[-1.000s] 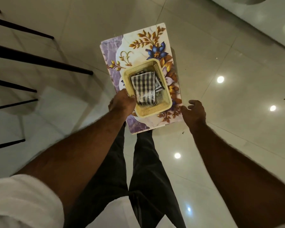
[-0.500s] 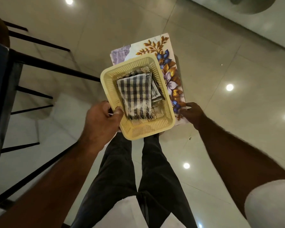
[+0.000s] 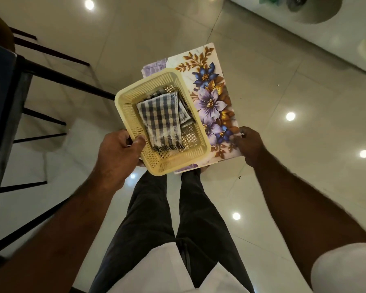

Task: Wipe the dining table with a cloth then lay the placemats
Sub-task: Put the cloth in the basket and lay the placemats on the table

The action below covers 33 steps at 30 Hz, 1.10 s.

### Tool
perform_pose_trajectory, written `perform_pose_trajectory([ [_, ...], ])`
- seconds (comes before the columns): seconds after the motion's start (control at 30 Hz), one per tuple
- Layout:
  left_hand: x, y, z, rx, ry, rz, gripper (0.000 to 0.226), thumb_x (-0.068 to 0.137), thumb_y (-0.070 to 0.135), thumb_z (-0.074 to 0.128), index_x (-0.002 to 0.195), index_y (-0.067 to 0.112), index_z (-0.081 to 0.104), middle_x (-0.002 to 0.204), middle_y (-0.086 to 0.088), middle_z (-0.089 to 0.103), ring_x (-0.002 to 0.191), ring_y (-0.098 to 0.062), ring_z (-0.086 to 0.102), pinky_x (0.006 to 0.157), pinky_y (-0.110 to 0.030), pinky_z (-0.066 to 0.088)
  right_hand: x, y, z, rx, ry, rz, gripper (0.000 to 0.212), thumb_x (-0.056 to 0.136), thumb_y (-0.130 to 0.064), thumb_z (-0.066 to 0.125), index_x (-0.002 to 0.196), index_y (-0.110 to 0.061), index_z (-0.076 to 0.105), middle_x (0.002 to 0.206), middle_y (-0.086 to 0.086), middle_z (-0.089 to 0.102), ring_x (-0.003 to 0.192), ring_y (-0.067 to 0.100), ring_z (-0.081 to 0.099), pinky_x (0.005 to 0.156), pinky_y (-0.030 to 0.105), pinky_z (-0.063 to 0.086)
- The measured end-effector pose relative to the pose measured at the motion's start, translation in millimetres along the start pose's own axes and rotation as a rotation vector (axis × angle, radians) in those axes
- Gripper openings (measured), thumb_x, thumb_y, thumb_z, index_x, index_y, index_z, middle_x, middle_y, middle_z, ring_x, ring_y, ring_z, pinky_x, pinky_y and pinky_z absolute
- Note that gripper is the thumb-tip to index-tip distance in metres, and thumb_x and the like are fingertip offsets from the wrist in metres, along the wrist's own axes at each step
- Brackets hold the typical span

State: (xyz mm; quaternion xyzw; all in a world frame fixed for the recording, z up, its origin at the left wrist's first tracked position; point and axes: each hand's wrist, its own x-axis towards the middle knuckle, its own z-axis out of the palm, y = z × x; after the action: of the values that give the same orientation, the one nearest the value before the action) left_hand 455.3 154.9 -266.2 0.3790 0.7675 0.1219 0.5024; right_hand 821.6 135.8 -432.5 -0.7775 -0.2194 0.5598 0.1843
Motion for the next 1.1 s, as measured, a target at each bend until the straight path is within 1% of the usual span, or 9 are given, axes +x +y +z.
perform_pose_trajectory([
  [0.17,14.4,-4.6,-11.9,-0.024,0.065,0.029,0.011,0.11,0.027,0.069,0.102,0.028,0.075,0.093,0.009,0.084,0.082,-0.017,0.085,0.068,-0.043,0.07,-52.0,-2.6,-39.3,0.057,0.067,-0.11,0.024,0.098,0.014,0.068,0.119,0.004,0.075,0.086,-0.003,0.08,0.071,0.006,0.074,0.062,0.021,0.059],
  [0.27,32.1,-16.5,-11.2,-0.039,0.135,-0.036,0.016,0.11,0.022,0.068,0.097,0.031,0.073,0.086,0.012,0.083,0.079,-0.015,0.084,0.06,-0.037,0.069,-87.9,6.5,-83.0,0.089,0.134,-0.199,0.025,0.099,0.017,0.065,0.122,0.007,0.071,0.1,0.017,0.079,0.082,0.02,0.07,0.073,0.032,0.058],
  [0.33,44.6,-26.6,-5.9,-0.043,0.159,-0.095,0.012,0.11,0.019,0.067,0.102,0.024,0.075,0.091,0.002,0.082,0.084,-0.024,0.084,0.057,-0.034,0.068,-111.0,14.3,-116.4,0.141,0.182,-0.198,0.028,0.1,0.016,0.065,0.119,-0.004,0.071,0.09,0.003,0.081,0.077,0.014,0.071,0.072,0.032,0.06],
  [0.5,74.8,-35.7,33.3,-0.029,0.082,-0.159,0.021,0.107,0.02,0.072,0.122,0.006,0.076,0.116,-0.017,0.078,0.103,-0.039,0.079,0.089,-0.06,0.068,-167.3,32.6,-189.5,0.189,0.29,-0.192,0.025,0.102,-0.004,0.076,0.117,-0.024,0.079,0.115,0.027,0.075,0.1,0.033,0.071,0.1,0.063,0.056],
  [0.67,98.4,-17.4,91.2,0.063,-0.006,-0.091,0.032,0.105,0.024,0.076,0.127,0.001,0.077,0.123,-0.021,0.079,0.113,-0.04,0.077,0.1,-0.055,0.065,-201.0,44.7,-209.0,0.21,0.35,-0.204,0.025,0.099,-0.021,0.08,0.125,-0.023,0.077,0.132,0.027,0.075,0.117,0.041,0.073,0.108,0.074,0.055],
  [0.73,108.6,-7.6,109.7,0.092,-0.034,-0.062,0.032,0.106,0.024,0.076,0.126,-0.002,0.077,0.124,-0.023,0.078,0.114,-0.041,0.077,0.1,-0.055,0.065,-209.2,47.2,-205.8,0.224,0.348,-0.194,0.023,0.105,-0.011,0.074,0.125,-0.023,0.077,0.132,0.025,0.076,0.117,0.038,0.074,0.106,0.068,0.059],
  [0.87,126.3,5.4,130.7,0.127,-0.036,-0.087,0.032,0.107,0.026,0.074,0.128,0.002,0.077,0.126,-0.02,0.079,0.11,-0.041,0.078,0.096,-0.054,0.067,-222.3,46.2,-189.8,0.215,0.352,-0.187,0.024,0.108,-0.003,0.067,0.129,-0.013,0.074,0.116,0.009,0.083,0.098,0.012,0.081,0.084,0.026,0.068],
  [0.97,133.1,8.1,140.4,0.163,-0.013,-0.096,0.033,0.107,0.028,0.074,0.13,0.004,0.077,0.128,-0.019,0.079,0.114,-0.038,0.077,0.099,-0.05,0.065,-229.4,41.5,-177.6,0.241,0.348,-0.166,0.025,0.109,0.002,0.063,0.132,-0.004,0.068,0.111,0.007,0.083,0.096,0.01,0.08,0.083,0.023,0.067],
  [1.1,133.7,5.5,144.0,0.111,-0.023,-0.127,0.042,0.106,0.034,0.077,0.134,0.003,0.074,0.133,-0.018,0.077,0.122,-0.038,0.075,0.105,-0.05,0.062,-227.6,35.7,-161.8,0.279,0.311,-0.16,0.021,0.103,-0.005,0.067,0.118,-0.017,0.076,0.107,0.002,0.085,0.095,0.01,0.082,0.08,0.024,0.068],
])
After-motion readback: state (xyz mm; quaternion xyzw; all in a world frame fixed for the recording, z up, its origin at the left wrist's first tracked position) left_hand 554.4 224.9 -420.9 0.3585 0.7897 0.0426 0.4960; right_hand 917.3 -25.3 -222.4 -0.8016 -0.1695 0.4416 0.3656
